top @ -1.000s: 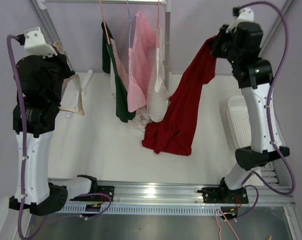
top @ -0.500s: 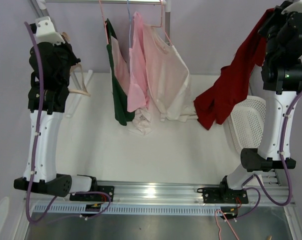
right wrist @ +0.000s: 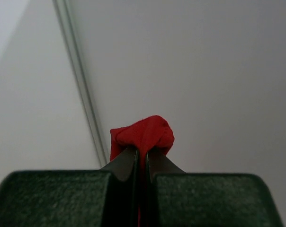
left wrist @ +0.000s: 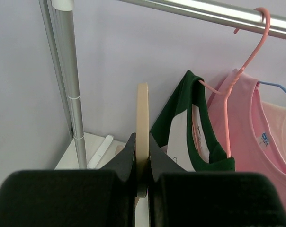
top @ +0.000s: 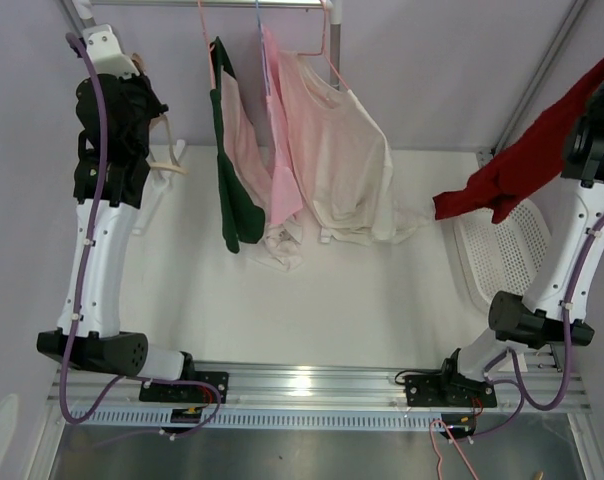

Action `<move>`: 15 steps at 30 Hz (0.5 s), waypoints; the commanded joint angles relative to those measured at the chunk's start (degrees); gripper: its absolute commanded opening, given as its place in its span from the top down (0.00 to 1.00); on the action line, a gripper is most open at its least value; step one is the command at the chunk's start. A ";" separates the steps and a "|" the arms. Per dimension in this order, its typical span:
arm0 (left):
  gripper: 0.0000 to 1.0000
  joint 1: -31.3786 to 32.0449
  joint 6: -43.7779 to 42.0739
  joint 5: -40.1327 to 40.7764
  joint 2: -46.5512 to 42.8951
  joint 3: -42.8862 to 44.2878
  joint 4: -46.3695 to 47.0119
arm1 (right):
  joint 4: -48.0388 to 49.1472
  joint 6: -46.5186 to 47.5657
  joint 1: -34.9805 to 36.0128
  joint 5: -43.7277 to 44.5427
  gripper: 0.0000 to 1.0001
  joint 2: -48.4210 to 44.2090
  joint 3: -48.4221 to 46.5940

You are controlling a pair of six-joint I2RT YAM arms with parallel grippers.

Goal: Remove the t-shirt from the hanger

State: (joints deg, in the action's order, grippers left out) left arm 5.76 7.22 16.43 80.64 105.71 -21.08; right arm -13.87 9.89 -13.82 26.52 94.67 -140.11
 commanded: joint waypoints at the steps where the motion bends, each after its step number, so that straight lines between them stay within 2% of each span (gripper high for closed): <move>1: 0.99 -0.49 5.96 -15.72 -0.83 -0.77 6.92 | 0.61 -5.30 -3.39 0.64 1.00 -2.99 6.22; 3: 0.99 -0.49 5.78 -15.99 -1.36 -1.21 8.07 | -4.82 -10.91 -4.19 -0.50 1.00 -4.49 9.66; 7: 0.99 -0.49 5.61 -15.99 -1.89 -0.33 9.04 | -6.44 -19.89 -4.28 -5.60 1.00 -12.04 28.36; 8: 0.99 -0.49 5.43 -15.99 -1.80 -0.16 9.04 | -4.35 -21.39 -4.28 -6.74 1.00 -15.62 37.02; 9: 0.99 -0.49 5.17 -15.99 -1.80 0.45 9.04 | -3.89 -22.88 -4.19 -6.83 0.90 -16.88 40.24; 10: 0.99 -0.49 4.73 -15.99 -1.46 0.90 8.78 | -4.23 -23.51 -4.19 -6.84 0.41 -17.59 42.10; 11: 0.99 -0.49 4.03 -15.99 -1.19 2.03 8.08 | -6.06 -23.51 -4.11 -6.92 0.18 -17.51 42.90; 12: 0.99 -0.49 3.50 -15.99 -0.84 2.74 7.99 | -7.21 -23.08 -3.93 -6.66 0.01 -17.07 42.21; 15: 0.99 -0.84 2.36 -16.77 -0.57 3.36 9.56 | -9.42 -21.67 -2.79 -5.53 0.01 -15.75 38.53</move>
State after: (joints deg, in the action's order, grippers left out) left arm 5.72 5.61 14.50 80.62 105.69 -15.49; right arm -24.62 -9.98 -17.52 20.73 80.90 -97.12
